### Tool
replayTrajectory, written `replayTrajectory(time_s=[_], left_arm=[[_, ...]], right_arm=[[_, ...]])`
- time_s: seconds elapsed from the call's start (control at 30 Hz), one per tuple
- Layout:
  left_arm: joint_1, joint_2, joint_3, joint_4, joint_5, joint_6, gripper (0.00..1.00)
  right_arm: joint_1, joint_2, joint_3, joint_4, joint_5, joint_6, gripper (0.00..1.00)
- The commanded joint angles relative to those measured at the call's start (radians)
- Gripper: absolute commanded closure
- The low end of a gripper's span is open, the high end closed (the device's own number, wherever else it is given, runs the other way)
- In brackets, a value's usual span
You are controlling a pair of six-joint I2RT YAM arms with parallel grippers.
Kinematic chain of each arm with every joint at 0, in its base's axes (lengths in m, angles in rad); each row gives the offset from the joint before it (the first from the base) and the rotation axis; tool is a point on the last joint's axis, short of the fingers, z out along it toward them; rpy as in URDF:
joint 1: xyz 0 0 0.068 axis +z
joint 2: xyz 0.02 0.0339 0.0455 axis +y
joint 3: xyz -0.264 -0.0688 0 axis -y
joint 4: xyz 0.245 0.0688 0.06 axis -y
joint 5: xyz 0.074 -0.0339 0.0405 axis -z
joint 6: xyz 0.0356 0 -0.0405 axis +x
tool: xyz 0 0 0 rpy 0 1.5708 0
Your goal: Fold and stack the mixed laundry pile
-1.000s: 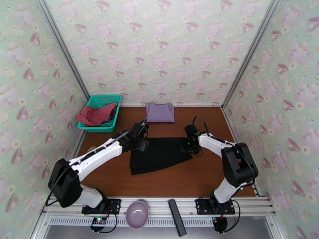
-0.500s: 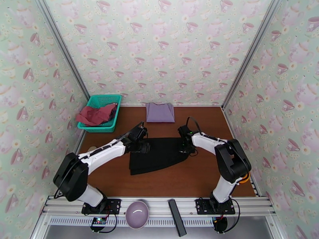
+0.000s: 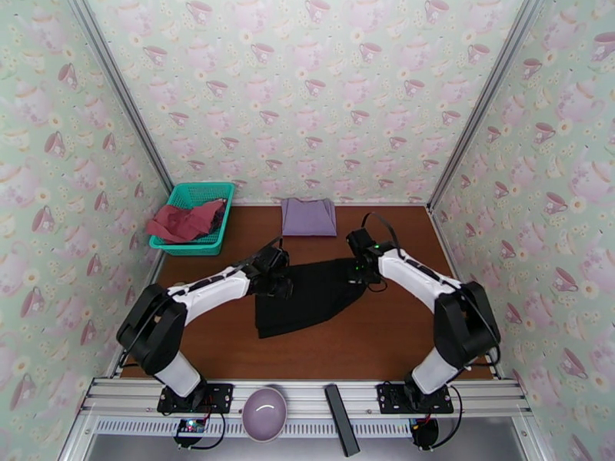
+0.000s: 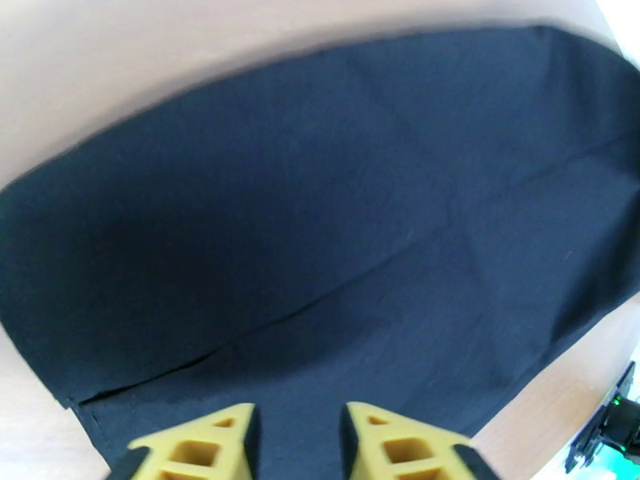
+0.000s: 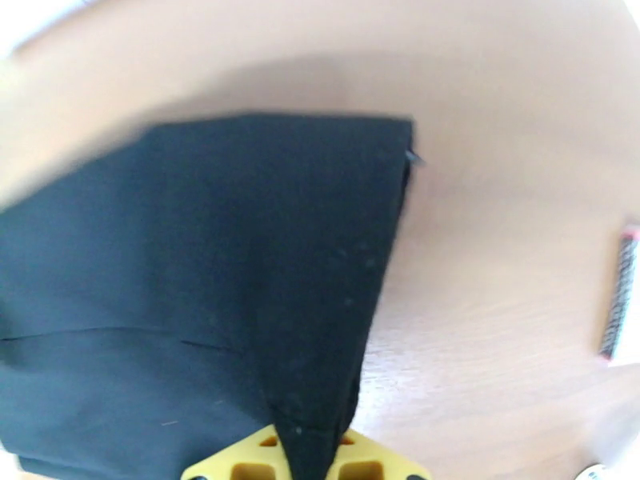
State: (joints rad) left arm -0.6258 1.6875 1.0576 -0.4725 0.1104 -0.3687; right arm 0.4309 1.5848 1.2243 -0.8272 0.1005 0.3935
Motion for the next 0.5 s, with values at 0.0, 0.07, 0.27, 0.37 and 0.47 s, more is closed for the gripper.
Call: replayTrajectory(time_s=[0.0, 0.07, 0.27, 0.37, 0.47], left_arm=[[-0.012, 0.035, 0.046, 0.067, 0.106, -0.038, 0.71], [-0.022, 0.051, 0.054, 0.086, 0.122, -0.051, 0.72], [-0.035, 0.099, 0.066, 0.137, 0.14, -0.073, 0.75], [-0.034, 0.113, 0.061, 0.164, 0.169, -0.082, 0.74], [-0.034, 0.125, 0.056, 0.175, 0.165, -0.085, 0.74]], right_arm=[[0.0, -0.05, 0.026, -0.043, -0.017, -0.026, 1.0], [0.004, -0.063, 0.029, -0.037, -0.051, -0.023, 1.0], [0.073, -0.029, 0.081, -0.041, -0.095, -0.013, 1.0], [0.128, 0.018, 0.127, -0.048, -0.09, -0.005, 1.0], [0.18, 0.063, 0.188, -0.063, -0.084, 0.0, 1.0]])
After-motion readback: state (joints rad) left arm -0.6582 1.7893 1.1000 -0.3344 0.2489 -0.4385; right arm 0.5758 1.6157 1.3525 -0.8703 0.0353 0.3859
